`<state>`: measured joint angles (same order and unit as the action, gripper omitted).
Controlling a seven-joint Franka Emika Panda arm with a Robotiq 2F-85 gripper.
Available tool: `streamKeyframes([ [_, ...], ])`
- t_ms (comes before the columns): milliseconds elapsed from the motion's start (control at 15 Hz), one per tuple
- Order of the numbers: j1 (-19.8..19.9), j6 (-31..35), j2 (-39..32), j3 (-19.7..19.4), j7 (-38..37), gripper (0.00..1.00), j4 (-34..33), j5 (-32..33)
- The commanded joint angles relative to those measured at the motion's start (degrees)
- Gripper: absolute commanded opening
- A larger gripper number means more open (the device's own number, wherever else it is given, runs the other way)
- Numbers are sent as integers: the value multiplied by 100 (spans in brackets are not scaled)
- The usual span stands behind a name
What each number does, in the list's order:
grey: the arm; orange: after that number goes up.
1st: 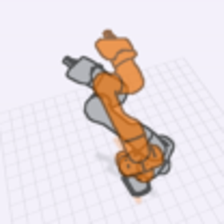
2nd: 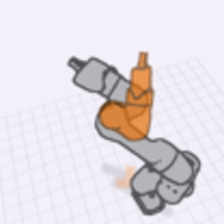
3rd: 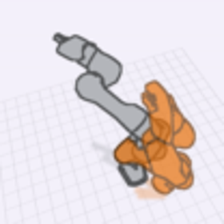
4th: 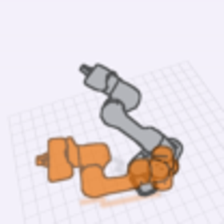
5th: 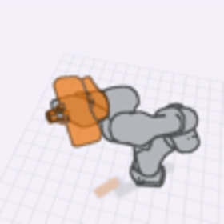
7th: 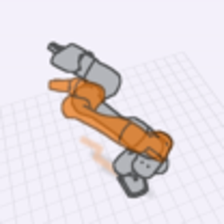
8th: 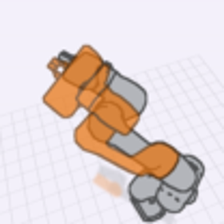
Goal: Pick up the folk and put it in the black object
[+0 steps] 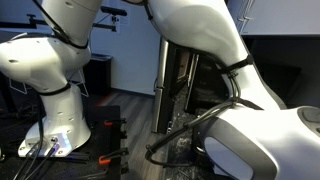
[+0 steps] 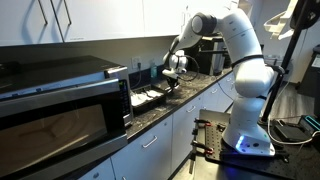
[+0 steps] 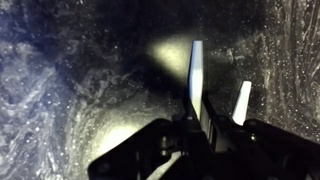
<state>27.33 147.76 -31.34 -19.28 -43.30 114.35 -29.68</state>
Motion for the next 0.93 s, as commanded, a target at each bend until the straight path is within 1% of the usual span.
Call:
streamKeyframes([
  [0, 80, -378, 145, -29, -96, 3, 45, -131],
  [333, 134, -498, 137, -78, -121, 3, 30, -147],
  [400, 147, -512, 144, -81, -104, 7, 36, -148],
  [467, 138, -532, 149, -83, -110, 36, 35, -135],
  [533, 128, -542, 153, -78, -104, 38, 37, -126],
  [800, 64, -559, 173, -23, -5, 66, 65, -76],
  [867, 40, -597, 198, 3, 47, 75, 90, -60],
])
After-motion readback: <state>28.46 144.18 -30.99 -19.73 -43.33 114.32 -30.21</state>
